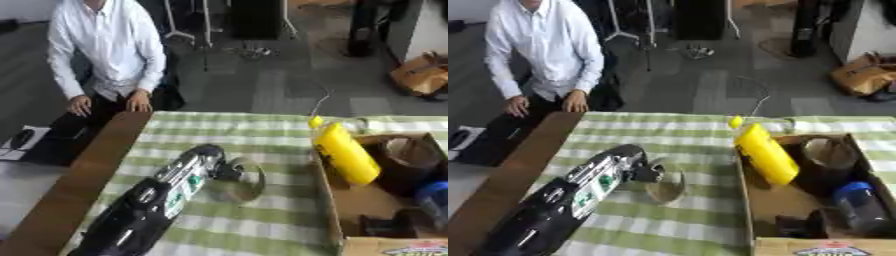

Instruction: Pick up objects on the table and place them in the box.

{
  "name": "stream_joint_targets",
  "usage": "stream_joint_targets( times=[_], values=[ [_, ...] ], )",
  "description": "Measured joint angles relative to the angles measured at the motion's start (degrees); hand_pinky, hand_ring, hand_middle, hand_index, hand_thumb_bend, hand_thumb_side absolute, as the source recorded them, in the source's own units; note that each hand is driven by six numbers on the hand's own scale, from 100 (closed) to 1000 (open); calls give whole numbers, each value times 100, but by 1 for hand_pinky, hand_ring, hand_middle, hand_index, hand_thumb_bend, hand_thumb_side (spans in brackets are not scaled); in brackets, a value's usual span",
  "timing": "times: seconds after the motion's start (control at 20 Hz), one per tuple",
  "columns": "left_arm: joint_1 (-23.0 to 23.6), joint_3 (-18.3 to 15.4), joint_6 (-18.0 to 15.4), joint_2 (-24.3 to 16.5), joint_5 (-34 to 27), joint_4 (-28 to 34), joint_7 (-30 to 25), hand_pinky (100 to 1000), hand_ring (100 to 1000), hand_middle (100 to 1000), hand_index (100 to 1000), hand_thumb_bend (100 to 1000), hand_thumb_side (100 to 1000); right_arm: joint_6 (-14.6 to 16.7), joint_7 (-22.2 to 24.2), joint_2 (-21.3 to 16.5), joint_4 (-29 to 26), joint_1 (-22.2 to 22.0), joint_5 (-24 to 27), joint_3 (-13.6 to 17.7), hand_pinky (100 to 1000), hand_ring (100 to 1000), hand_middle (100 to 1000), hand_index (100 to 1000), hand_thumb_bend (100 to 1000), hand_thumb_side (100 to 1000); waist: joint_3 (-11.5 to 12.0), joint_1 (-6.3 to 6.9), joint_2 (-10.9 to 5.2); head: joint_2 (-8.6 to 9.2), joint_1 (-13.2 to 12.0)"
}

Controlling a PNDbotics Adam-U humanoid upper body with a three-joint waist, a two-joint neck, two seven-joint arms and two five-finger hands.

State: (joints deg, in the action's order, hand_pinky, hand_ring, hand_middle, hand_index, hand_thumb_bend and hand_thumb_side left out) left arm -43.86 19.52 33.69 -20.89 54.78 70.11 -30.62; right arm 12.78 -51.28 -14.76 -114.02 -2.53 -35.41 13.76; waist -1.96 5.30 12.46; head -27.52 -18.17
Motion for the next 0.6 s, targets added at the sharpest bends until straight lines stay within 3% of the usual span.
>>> stream_joint_targets(
  times=[0.2, 0.3, 0.6],
  values=[
    [15, 95, -61, -1, 231, 141, 104, 178, 266, 147, 386, 100, 626, -9, -12, 0, 0, 3, 16, 1, 921, 1000, 925, 875, 100, 1000, 1, 3, 0, 1, -14],
    [15, 145, -110, -2, 430, 221, 156, 165, 266, 148, 381, 100, 526, -15, -18, 0, 0, 7, 22, 0, 921, 1000, 925, 874, 100, 1000, 3, 8, 0, 4, -22],
    [229, 301, -456, -7, 1687, 550, 729, 112, 254, 131, 386, 100, 393, -21, -20, 0, 0, 54, 28, 0, 921, 1000, 925, 874, 100, 1000, -5, 26, 31, 85, -49]
  ],
)
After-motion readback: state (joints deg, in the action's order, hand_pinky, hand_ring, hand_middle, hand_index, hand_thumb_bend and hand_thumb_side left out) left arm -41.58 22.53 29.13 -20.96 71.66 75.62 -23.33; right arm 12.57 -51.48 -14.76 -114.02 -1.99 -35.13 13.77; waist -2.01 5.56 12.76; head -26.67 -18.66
